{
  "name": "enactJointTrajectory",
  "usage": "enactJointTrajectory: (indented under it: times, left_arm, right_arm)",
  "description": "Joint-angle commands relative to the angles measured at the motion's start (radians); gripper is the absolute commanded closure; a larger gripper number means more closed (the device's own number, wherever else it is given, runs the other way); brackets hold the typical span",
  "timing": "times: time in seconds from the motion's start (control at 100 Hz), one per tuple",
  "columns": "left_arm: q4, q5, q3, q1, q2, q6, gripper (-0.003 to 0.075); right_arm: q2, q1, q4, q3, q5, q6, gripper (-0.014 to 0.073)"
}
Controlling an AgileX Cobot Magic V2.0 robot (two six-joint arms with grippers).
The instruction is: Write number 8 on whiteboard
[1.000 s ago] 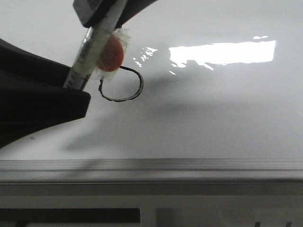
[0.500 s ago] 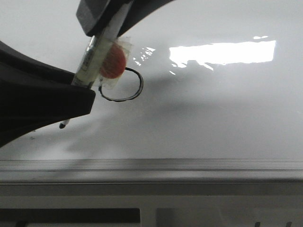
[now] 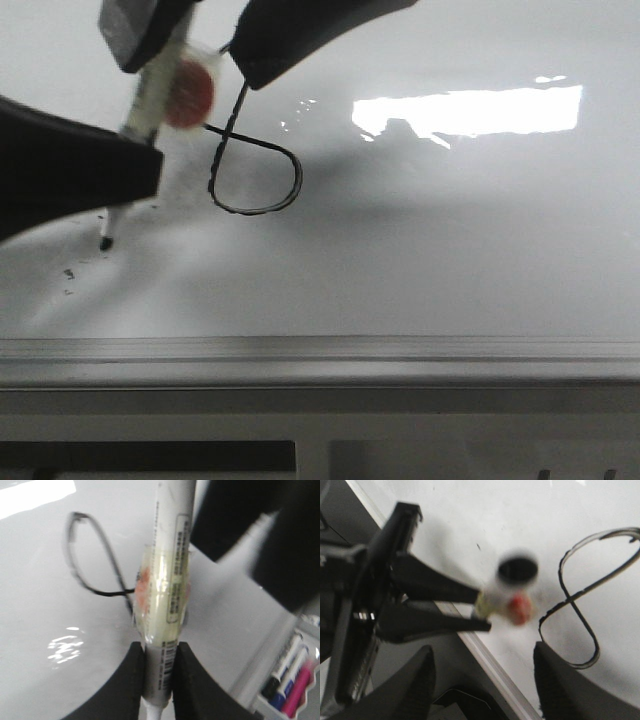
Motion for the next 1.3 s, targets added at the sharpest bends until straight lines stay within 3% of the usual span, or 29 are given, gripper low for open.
enactJointTrajectory:
  times: [0.0, 0.24, 0.4, 0.78, 0.85, 1.0, 1.05, 1.21, 1.29]
  left_arm:
    - [-0.189, 0.043, -0.06, -0.004, -0.056, -0.015, 0.0741]
    - [-0.495, 0.282, -0.121, 0.03, -0.103, -0.015, 0.0741]
    - [-0.566, 0.408, -0.121, 0.105, -0.101, -0.015, 0.0741]
    - [-0.568, 0.395, -0.121, 0.145, -0.101, -0.015, 0.0735]
    - [-0.568, 0.395, -0.121, 0.145, -0.101, -0.015, 0.068]
    - [-0.571, 0.395, -0.121, 0.145, -0.101, -0.015, 0.0408]
    - [-0.573, 0.395, -0.121, 0.145, -0.101, -0.015, 0.035]
    - [-0.578, 0.395, -0.121, 0.145, -0.109, -0.015, 0.0325]
    - [-0.578, 0.395, -0.121, 0.145, -0.139, -0.015, 0.0325]
  right_arm:
    - [-0.02, 0.001, -0.009, -0.028, -0.04, -0.006, 0.0225]
    - [-0.022, 0.001, -0.009, -0.028, -0.04, -0.006, 0.0228]
    - [-0.022, 0.001, -0.009, -0.028, -0.04, -0.006, 0.0229]
    - [-0.022, 0.001, -0.009, -0.028, -0.04, -0.006, 0.0229]
    - [-0.022, 0.001, -0.009, -0.028, -0.04, -0.006, 0.0229]
    - [-0.022, 0.001, -0.009, -0.028, -0.04, -0.006, 0.0229]
    - [-0.022, 0.001, -0.01, -0.028, -0.04, -0.006, 0.0229]
    - [-0.035, 0.001, -0.024, -0.028, -0.04, -0.006, 0.0233]
    - [-0.064, 0.001, -0.052, -0.026, -0.04, -0.006, 0.0325]
